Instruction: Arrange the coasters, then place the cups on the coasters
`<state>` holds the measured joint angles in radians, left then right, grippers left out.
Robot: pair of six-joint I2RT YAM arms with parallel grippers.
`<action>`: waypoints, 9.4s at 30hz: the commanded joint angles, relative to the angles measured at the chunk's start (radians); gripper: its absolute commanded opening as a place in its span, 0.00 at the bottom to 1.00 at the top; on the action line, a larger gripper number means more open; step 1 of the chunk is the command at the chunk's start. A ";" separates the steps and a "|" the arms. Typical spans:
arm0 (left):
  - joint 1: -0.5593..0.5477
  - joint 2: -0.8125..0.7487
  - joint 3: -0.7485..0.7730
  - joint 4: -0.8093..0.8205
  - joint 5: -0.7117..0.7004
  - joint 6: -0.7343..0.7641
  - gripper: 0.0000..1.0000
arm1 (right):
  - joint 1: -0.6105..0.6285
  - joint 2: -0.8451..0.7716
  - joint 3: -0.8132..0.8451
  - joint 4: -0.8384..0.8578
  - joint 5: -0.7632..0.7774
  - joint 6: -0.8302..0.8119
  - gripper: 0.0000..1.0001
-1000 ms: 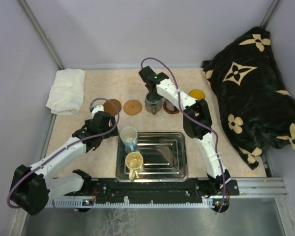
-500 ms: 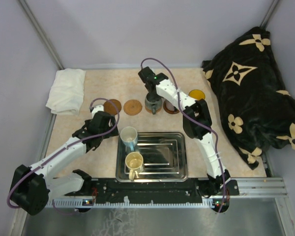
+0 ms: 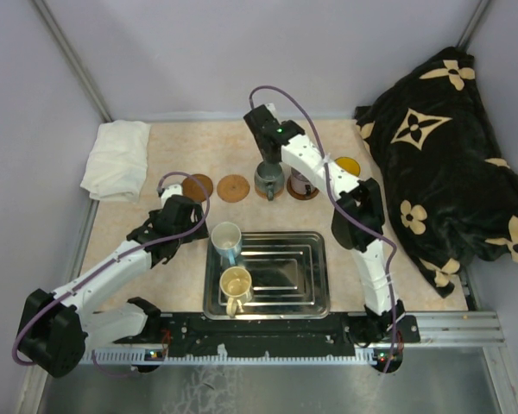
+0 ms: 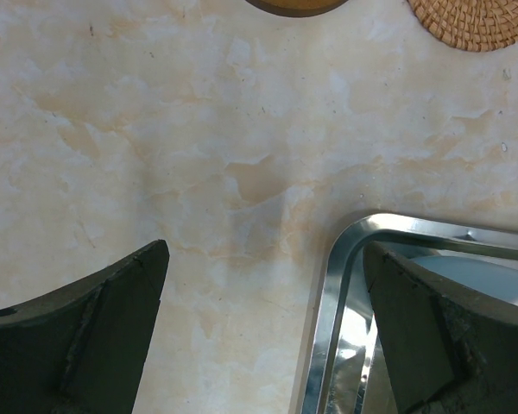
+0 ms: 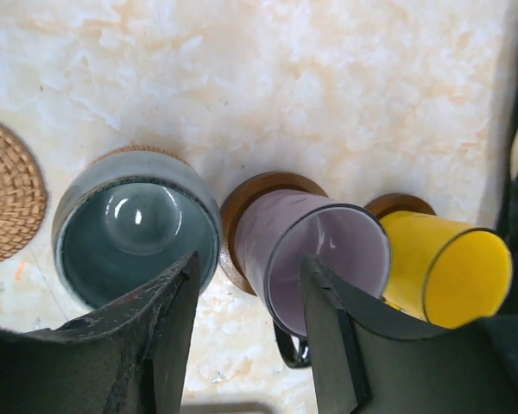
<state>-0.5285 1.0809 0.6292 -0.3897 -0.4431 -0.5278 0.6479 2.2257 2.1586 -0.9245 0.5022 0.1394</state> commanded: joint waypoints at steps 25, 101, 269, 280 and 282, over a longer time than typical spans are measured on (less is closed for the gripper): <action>-0.003 -0.158 0.033 -0.018 0.192 0.007 1.00 | 0.178 -0.887 -0.969 0.364 0.028 0.219 0.46; -0.085 0.375 0.467 0.054 0.108 0.191 0.00 | 0.346 -0.998 -1.166 0.283 0.134 0.454 0.35; 0.148 0.935 0.981 0.054 0.462 0.522 0.52 | 0.349 -0.831 -1.180 0.307 0.135 0.450 0.34; 0.165 0.815 0.947 0.093 0.351 0.511 0.68 | 0.350 -0.834 -1.187 0.310 0.121 0.461 0.34; 0.167 0.788 0.939 0.096 0.323 0.510 0.69 | 0.350 -0.838 -1.188 0.309 0.121 0.464 0.33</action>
<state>-0.3710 1.9648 1.5753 -0.3340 -0.0528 -0.0204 0.9882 1.3861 0.9611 -0.6357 0.6090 0.5804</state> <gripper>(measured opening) 0.686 0.338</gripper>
